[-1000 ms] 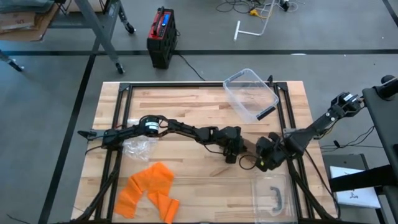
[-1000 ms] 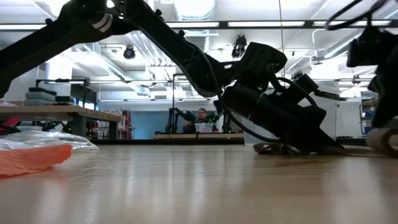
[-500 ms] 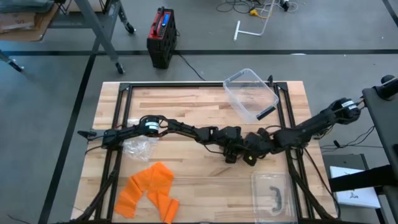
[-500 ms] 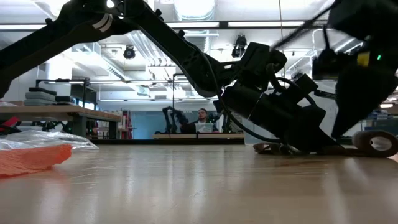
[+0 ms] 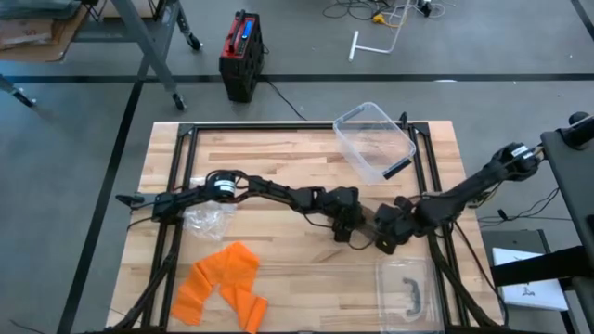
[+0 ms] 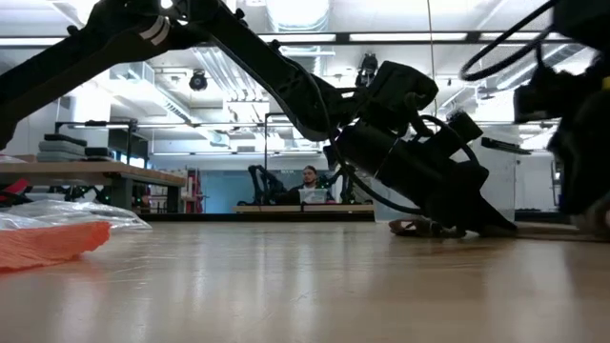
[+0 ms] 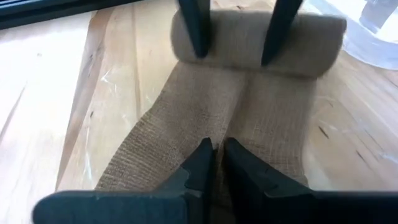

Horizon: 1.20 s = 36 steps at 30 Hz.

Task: Roll bandage
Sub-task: Uncoil the brown bandage

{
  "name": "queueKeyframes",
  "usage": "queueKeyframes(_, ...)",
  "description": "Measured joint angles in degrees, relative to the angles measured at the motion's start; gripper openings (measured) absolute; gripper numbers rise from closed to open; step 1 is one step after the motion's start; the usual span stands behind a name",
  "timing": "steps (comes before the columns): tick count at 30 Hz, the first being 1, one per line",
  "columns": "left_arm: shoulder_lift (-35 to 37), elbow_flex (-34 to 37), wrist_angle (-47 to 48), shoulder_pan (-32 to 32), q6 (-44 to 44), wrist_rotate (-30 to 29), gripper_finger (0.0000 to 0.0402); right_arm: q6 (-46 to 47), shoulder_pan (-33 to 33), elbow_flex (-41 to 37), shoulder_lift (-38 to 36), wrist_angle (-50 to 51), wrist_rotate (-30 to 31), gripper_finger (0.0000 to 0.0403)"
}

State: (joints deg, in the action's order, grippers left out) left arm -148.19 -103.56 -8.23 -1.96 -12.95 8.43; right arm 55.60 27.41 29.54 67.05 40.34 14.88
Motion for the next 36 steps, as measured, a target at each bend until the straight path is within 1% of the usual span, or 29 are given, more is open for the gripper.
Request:
queueKeyframes(5,0.5,3.7,-3.2,-0.7,0.2,0.0,0.0036,6.4,6.4,0.0,-1.9,5.3,-0.2,0.018)
queueKeyframes(10,0.5,8.4,-12.8,-0.8,1.1,-0.5,0.0036,14.4,13.2,-0.1,-3.5,9.6,-1.2,0.0181)
queueKeyframes(14,0.5,10.9,-17.7,-0.8,2.1,-1.1,0.0036,18.2,16.7,-0.2,-3.8,10.6,-1.5,0.0181)
queueKeyframes(17,0.5,11.6,-19.3,-0.8,2.5,-1.3,0.0036,19.4,17.6,-0.2,-3.6,10.5,-1.6,0.018)
queueKeyframes(28,0.5,12.2,-19.7,-1.8,1.4,-2.6,0.0036,19.4,17.7,-0.5,-3.6,10.1,-1.6,0.0177)
queueKeyframes(36,0.6,17.6,-29.3,-3.3,4.9,-3.5,0.0036,19.4,17.6,-0.7,-3.2,9.6,-1.3,0.0176)
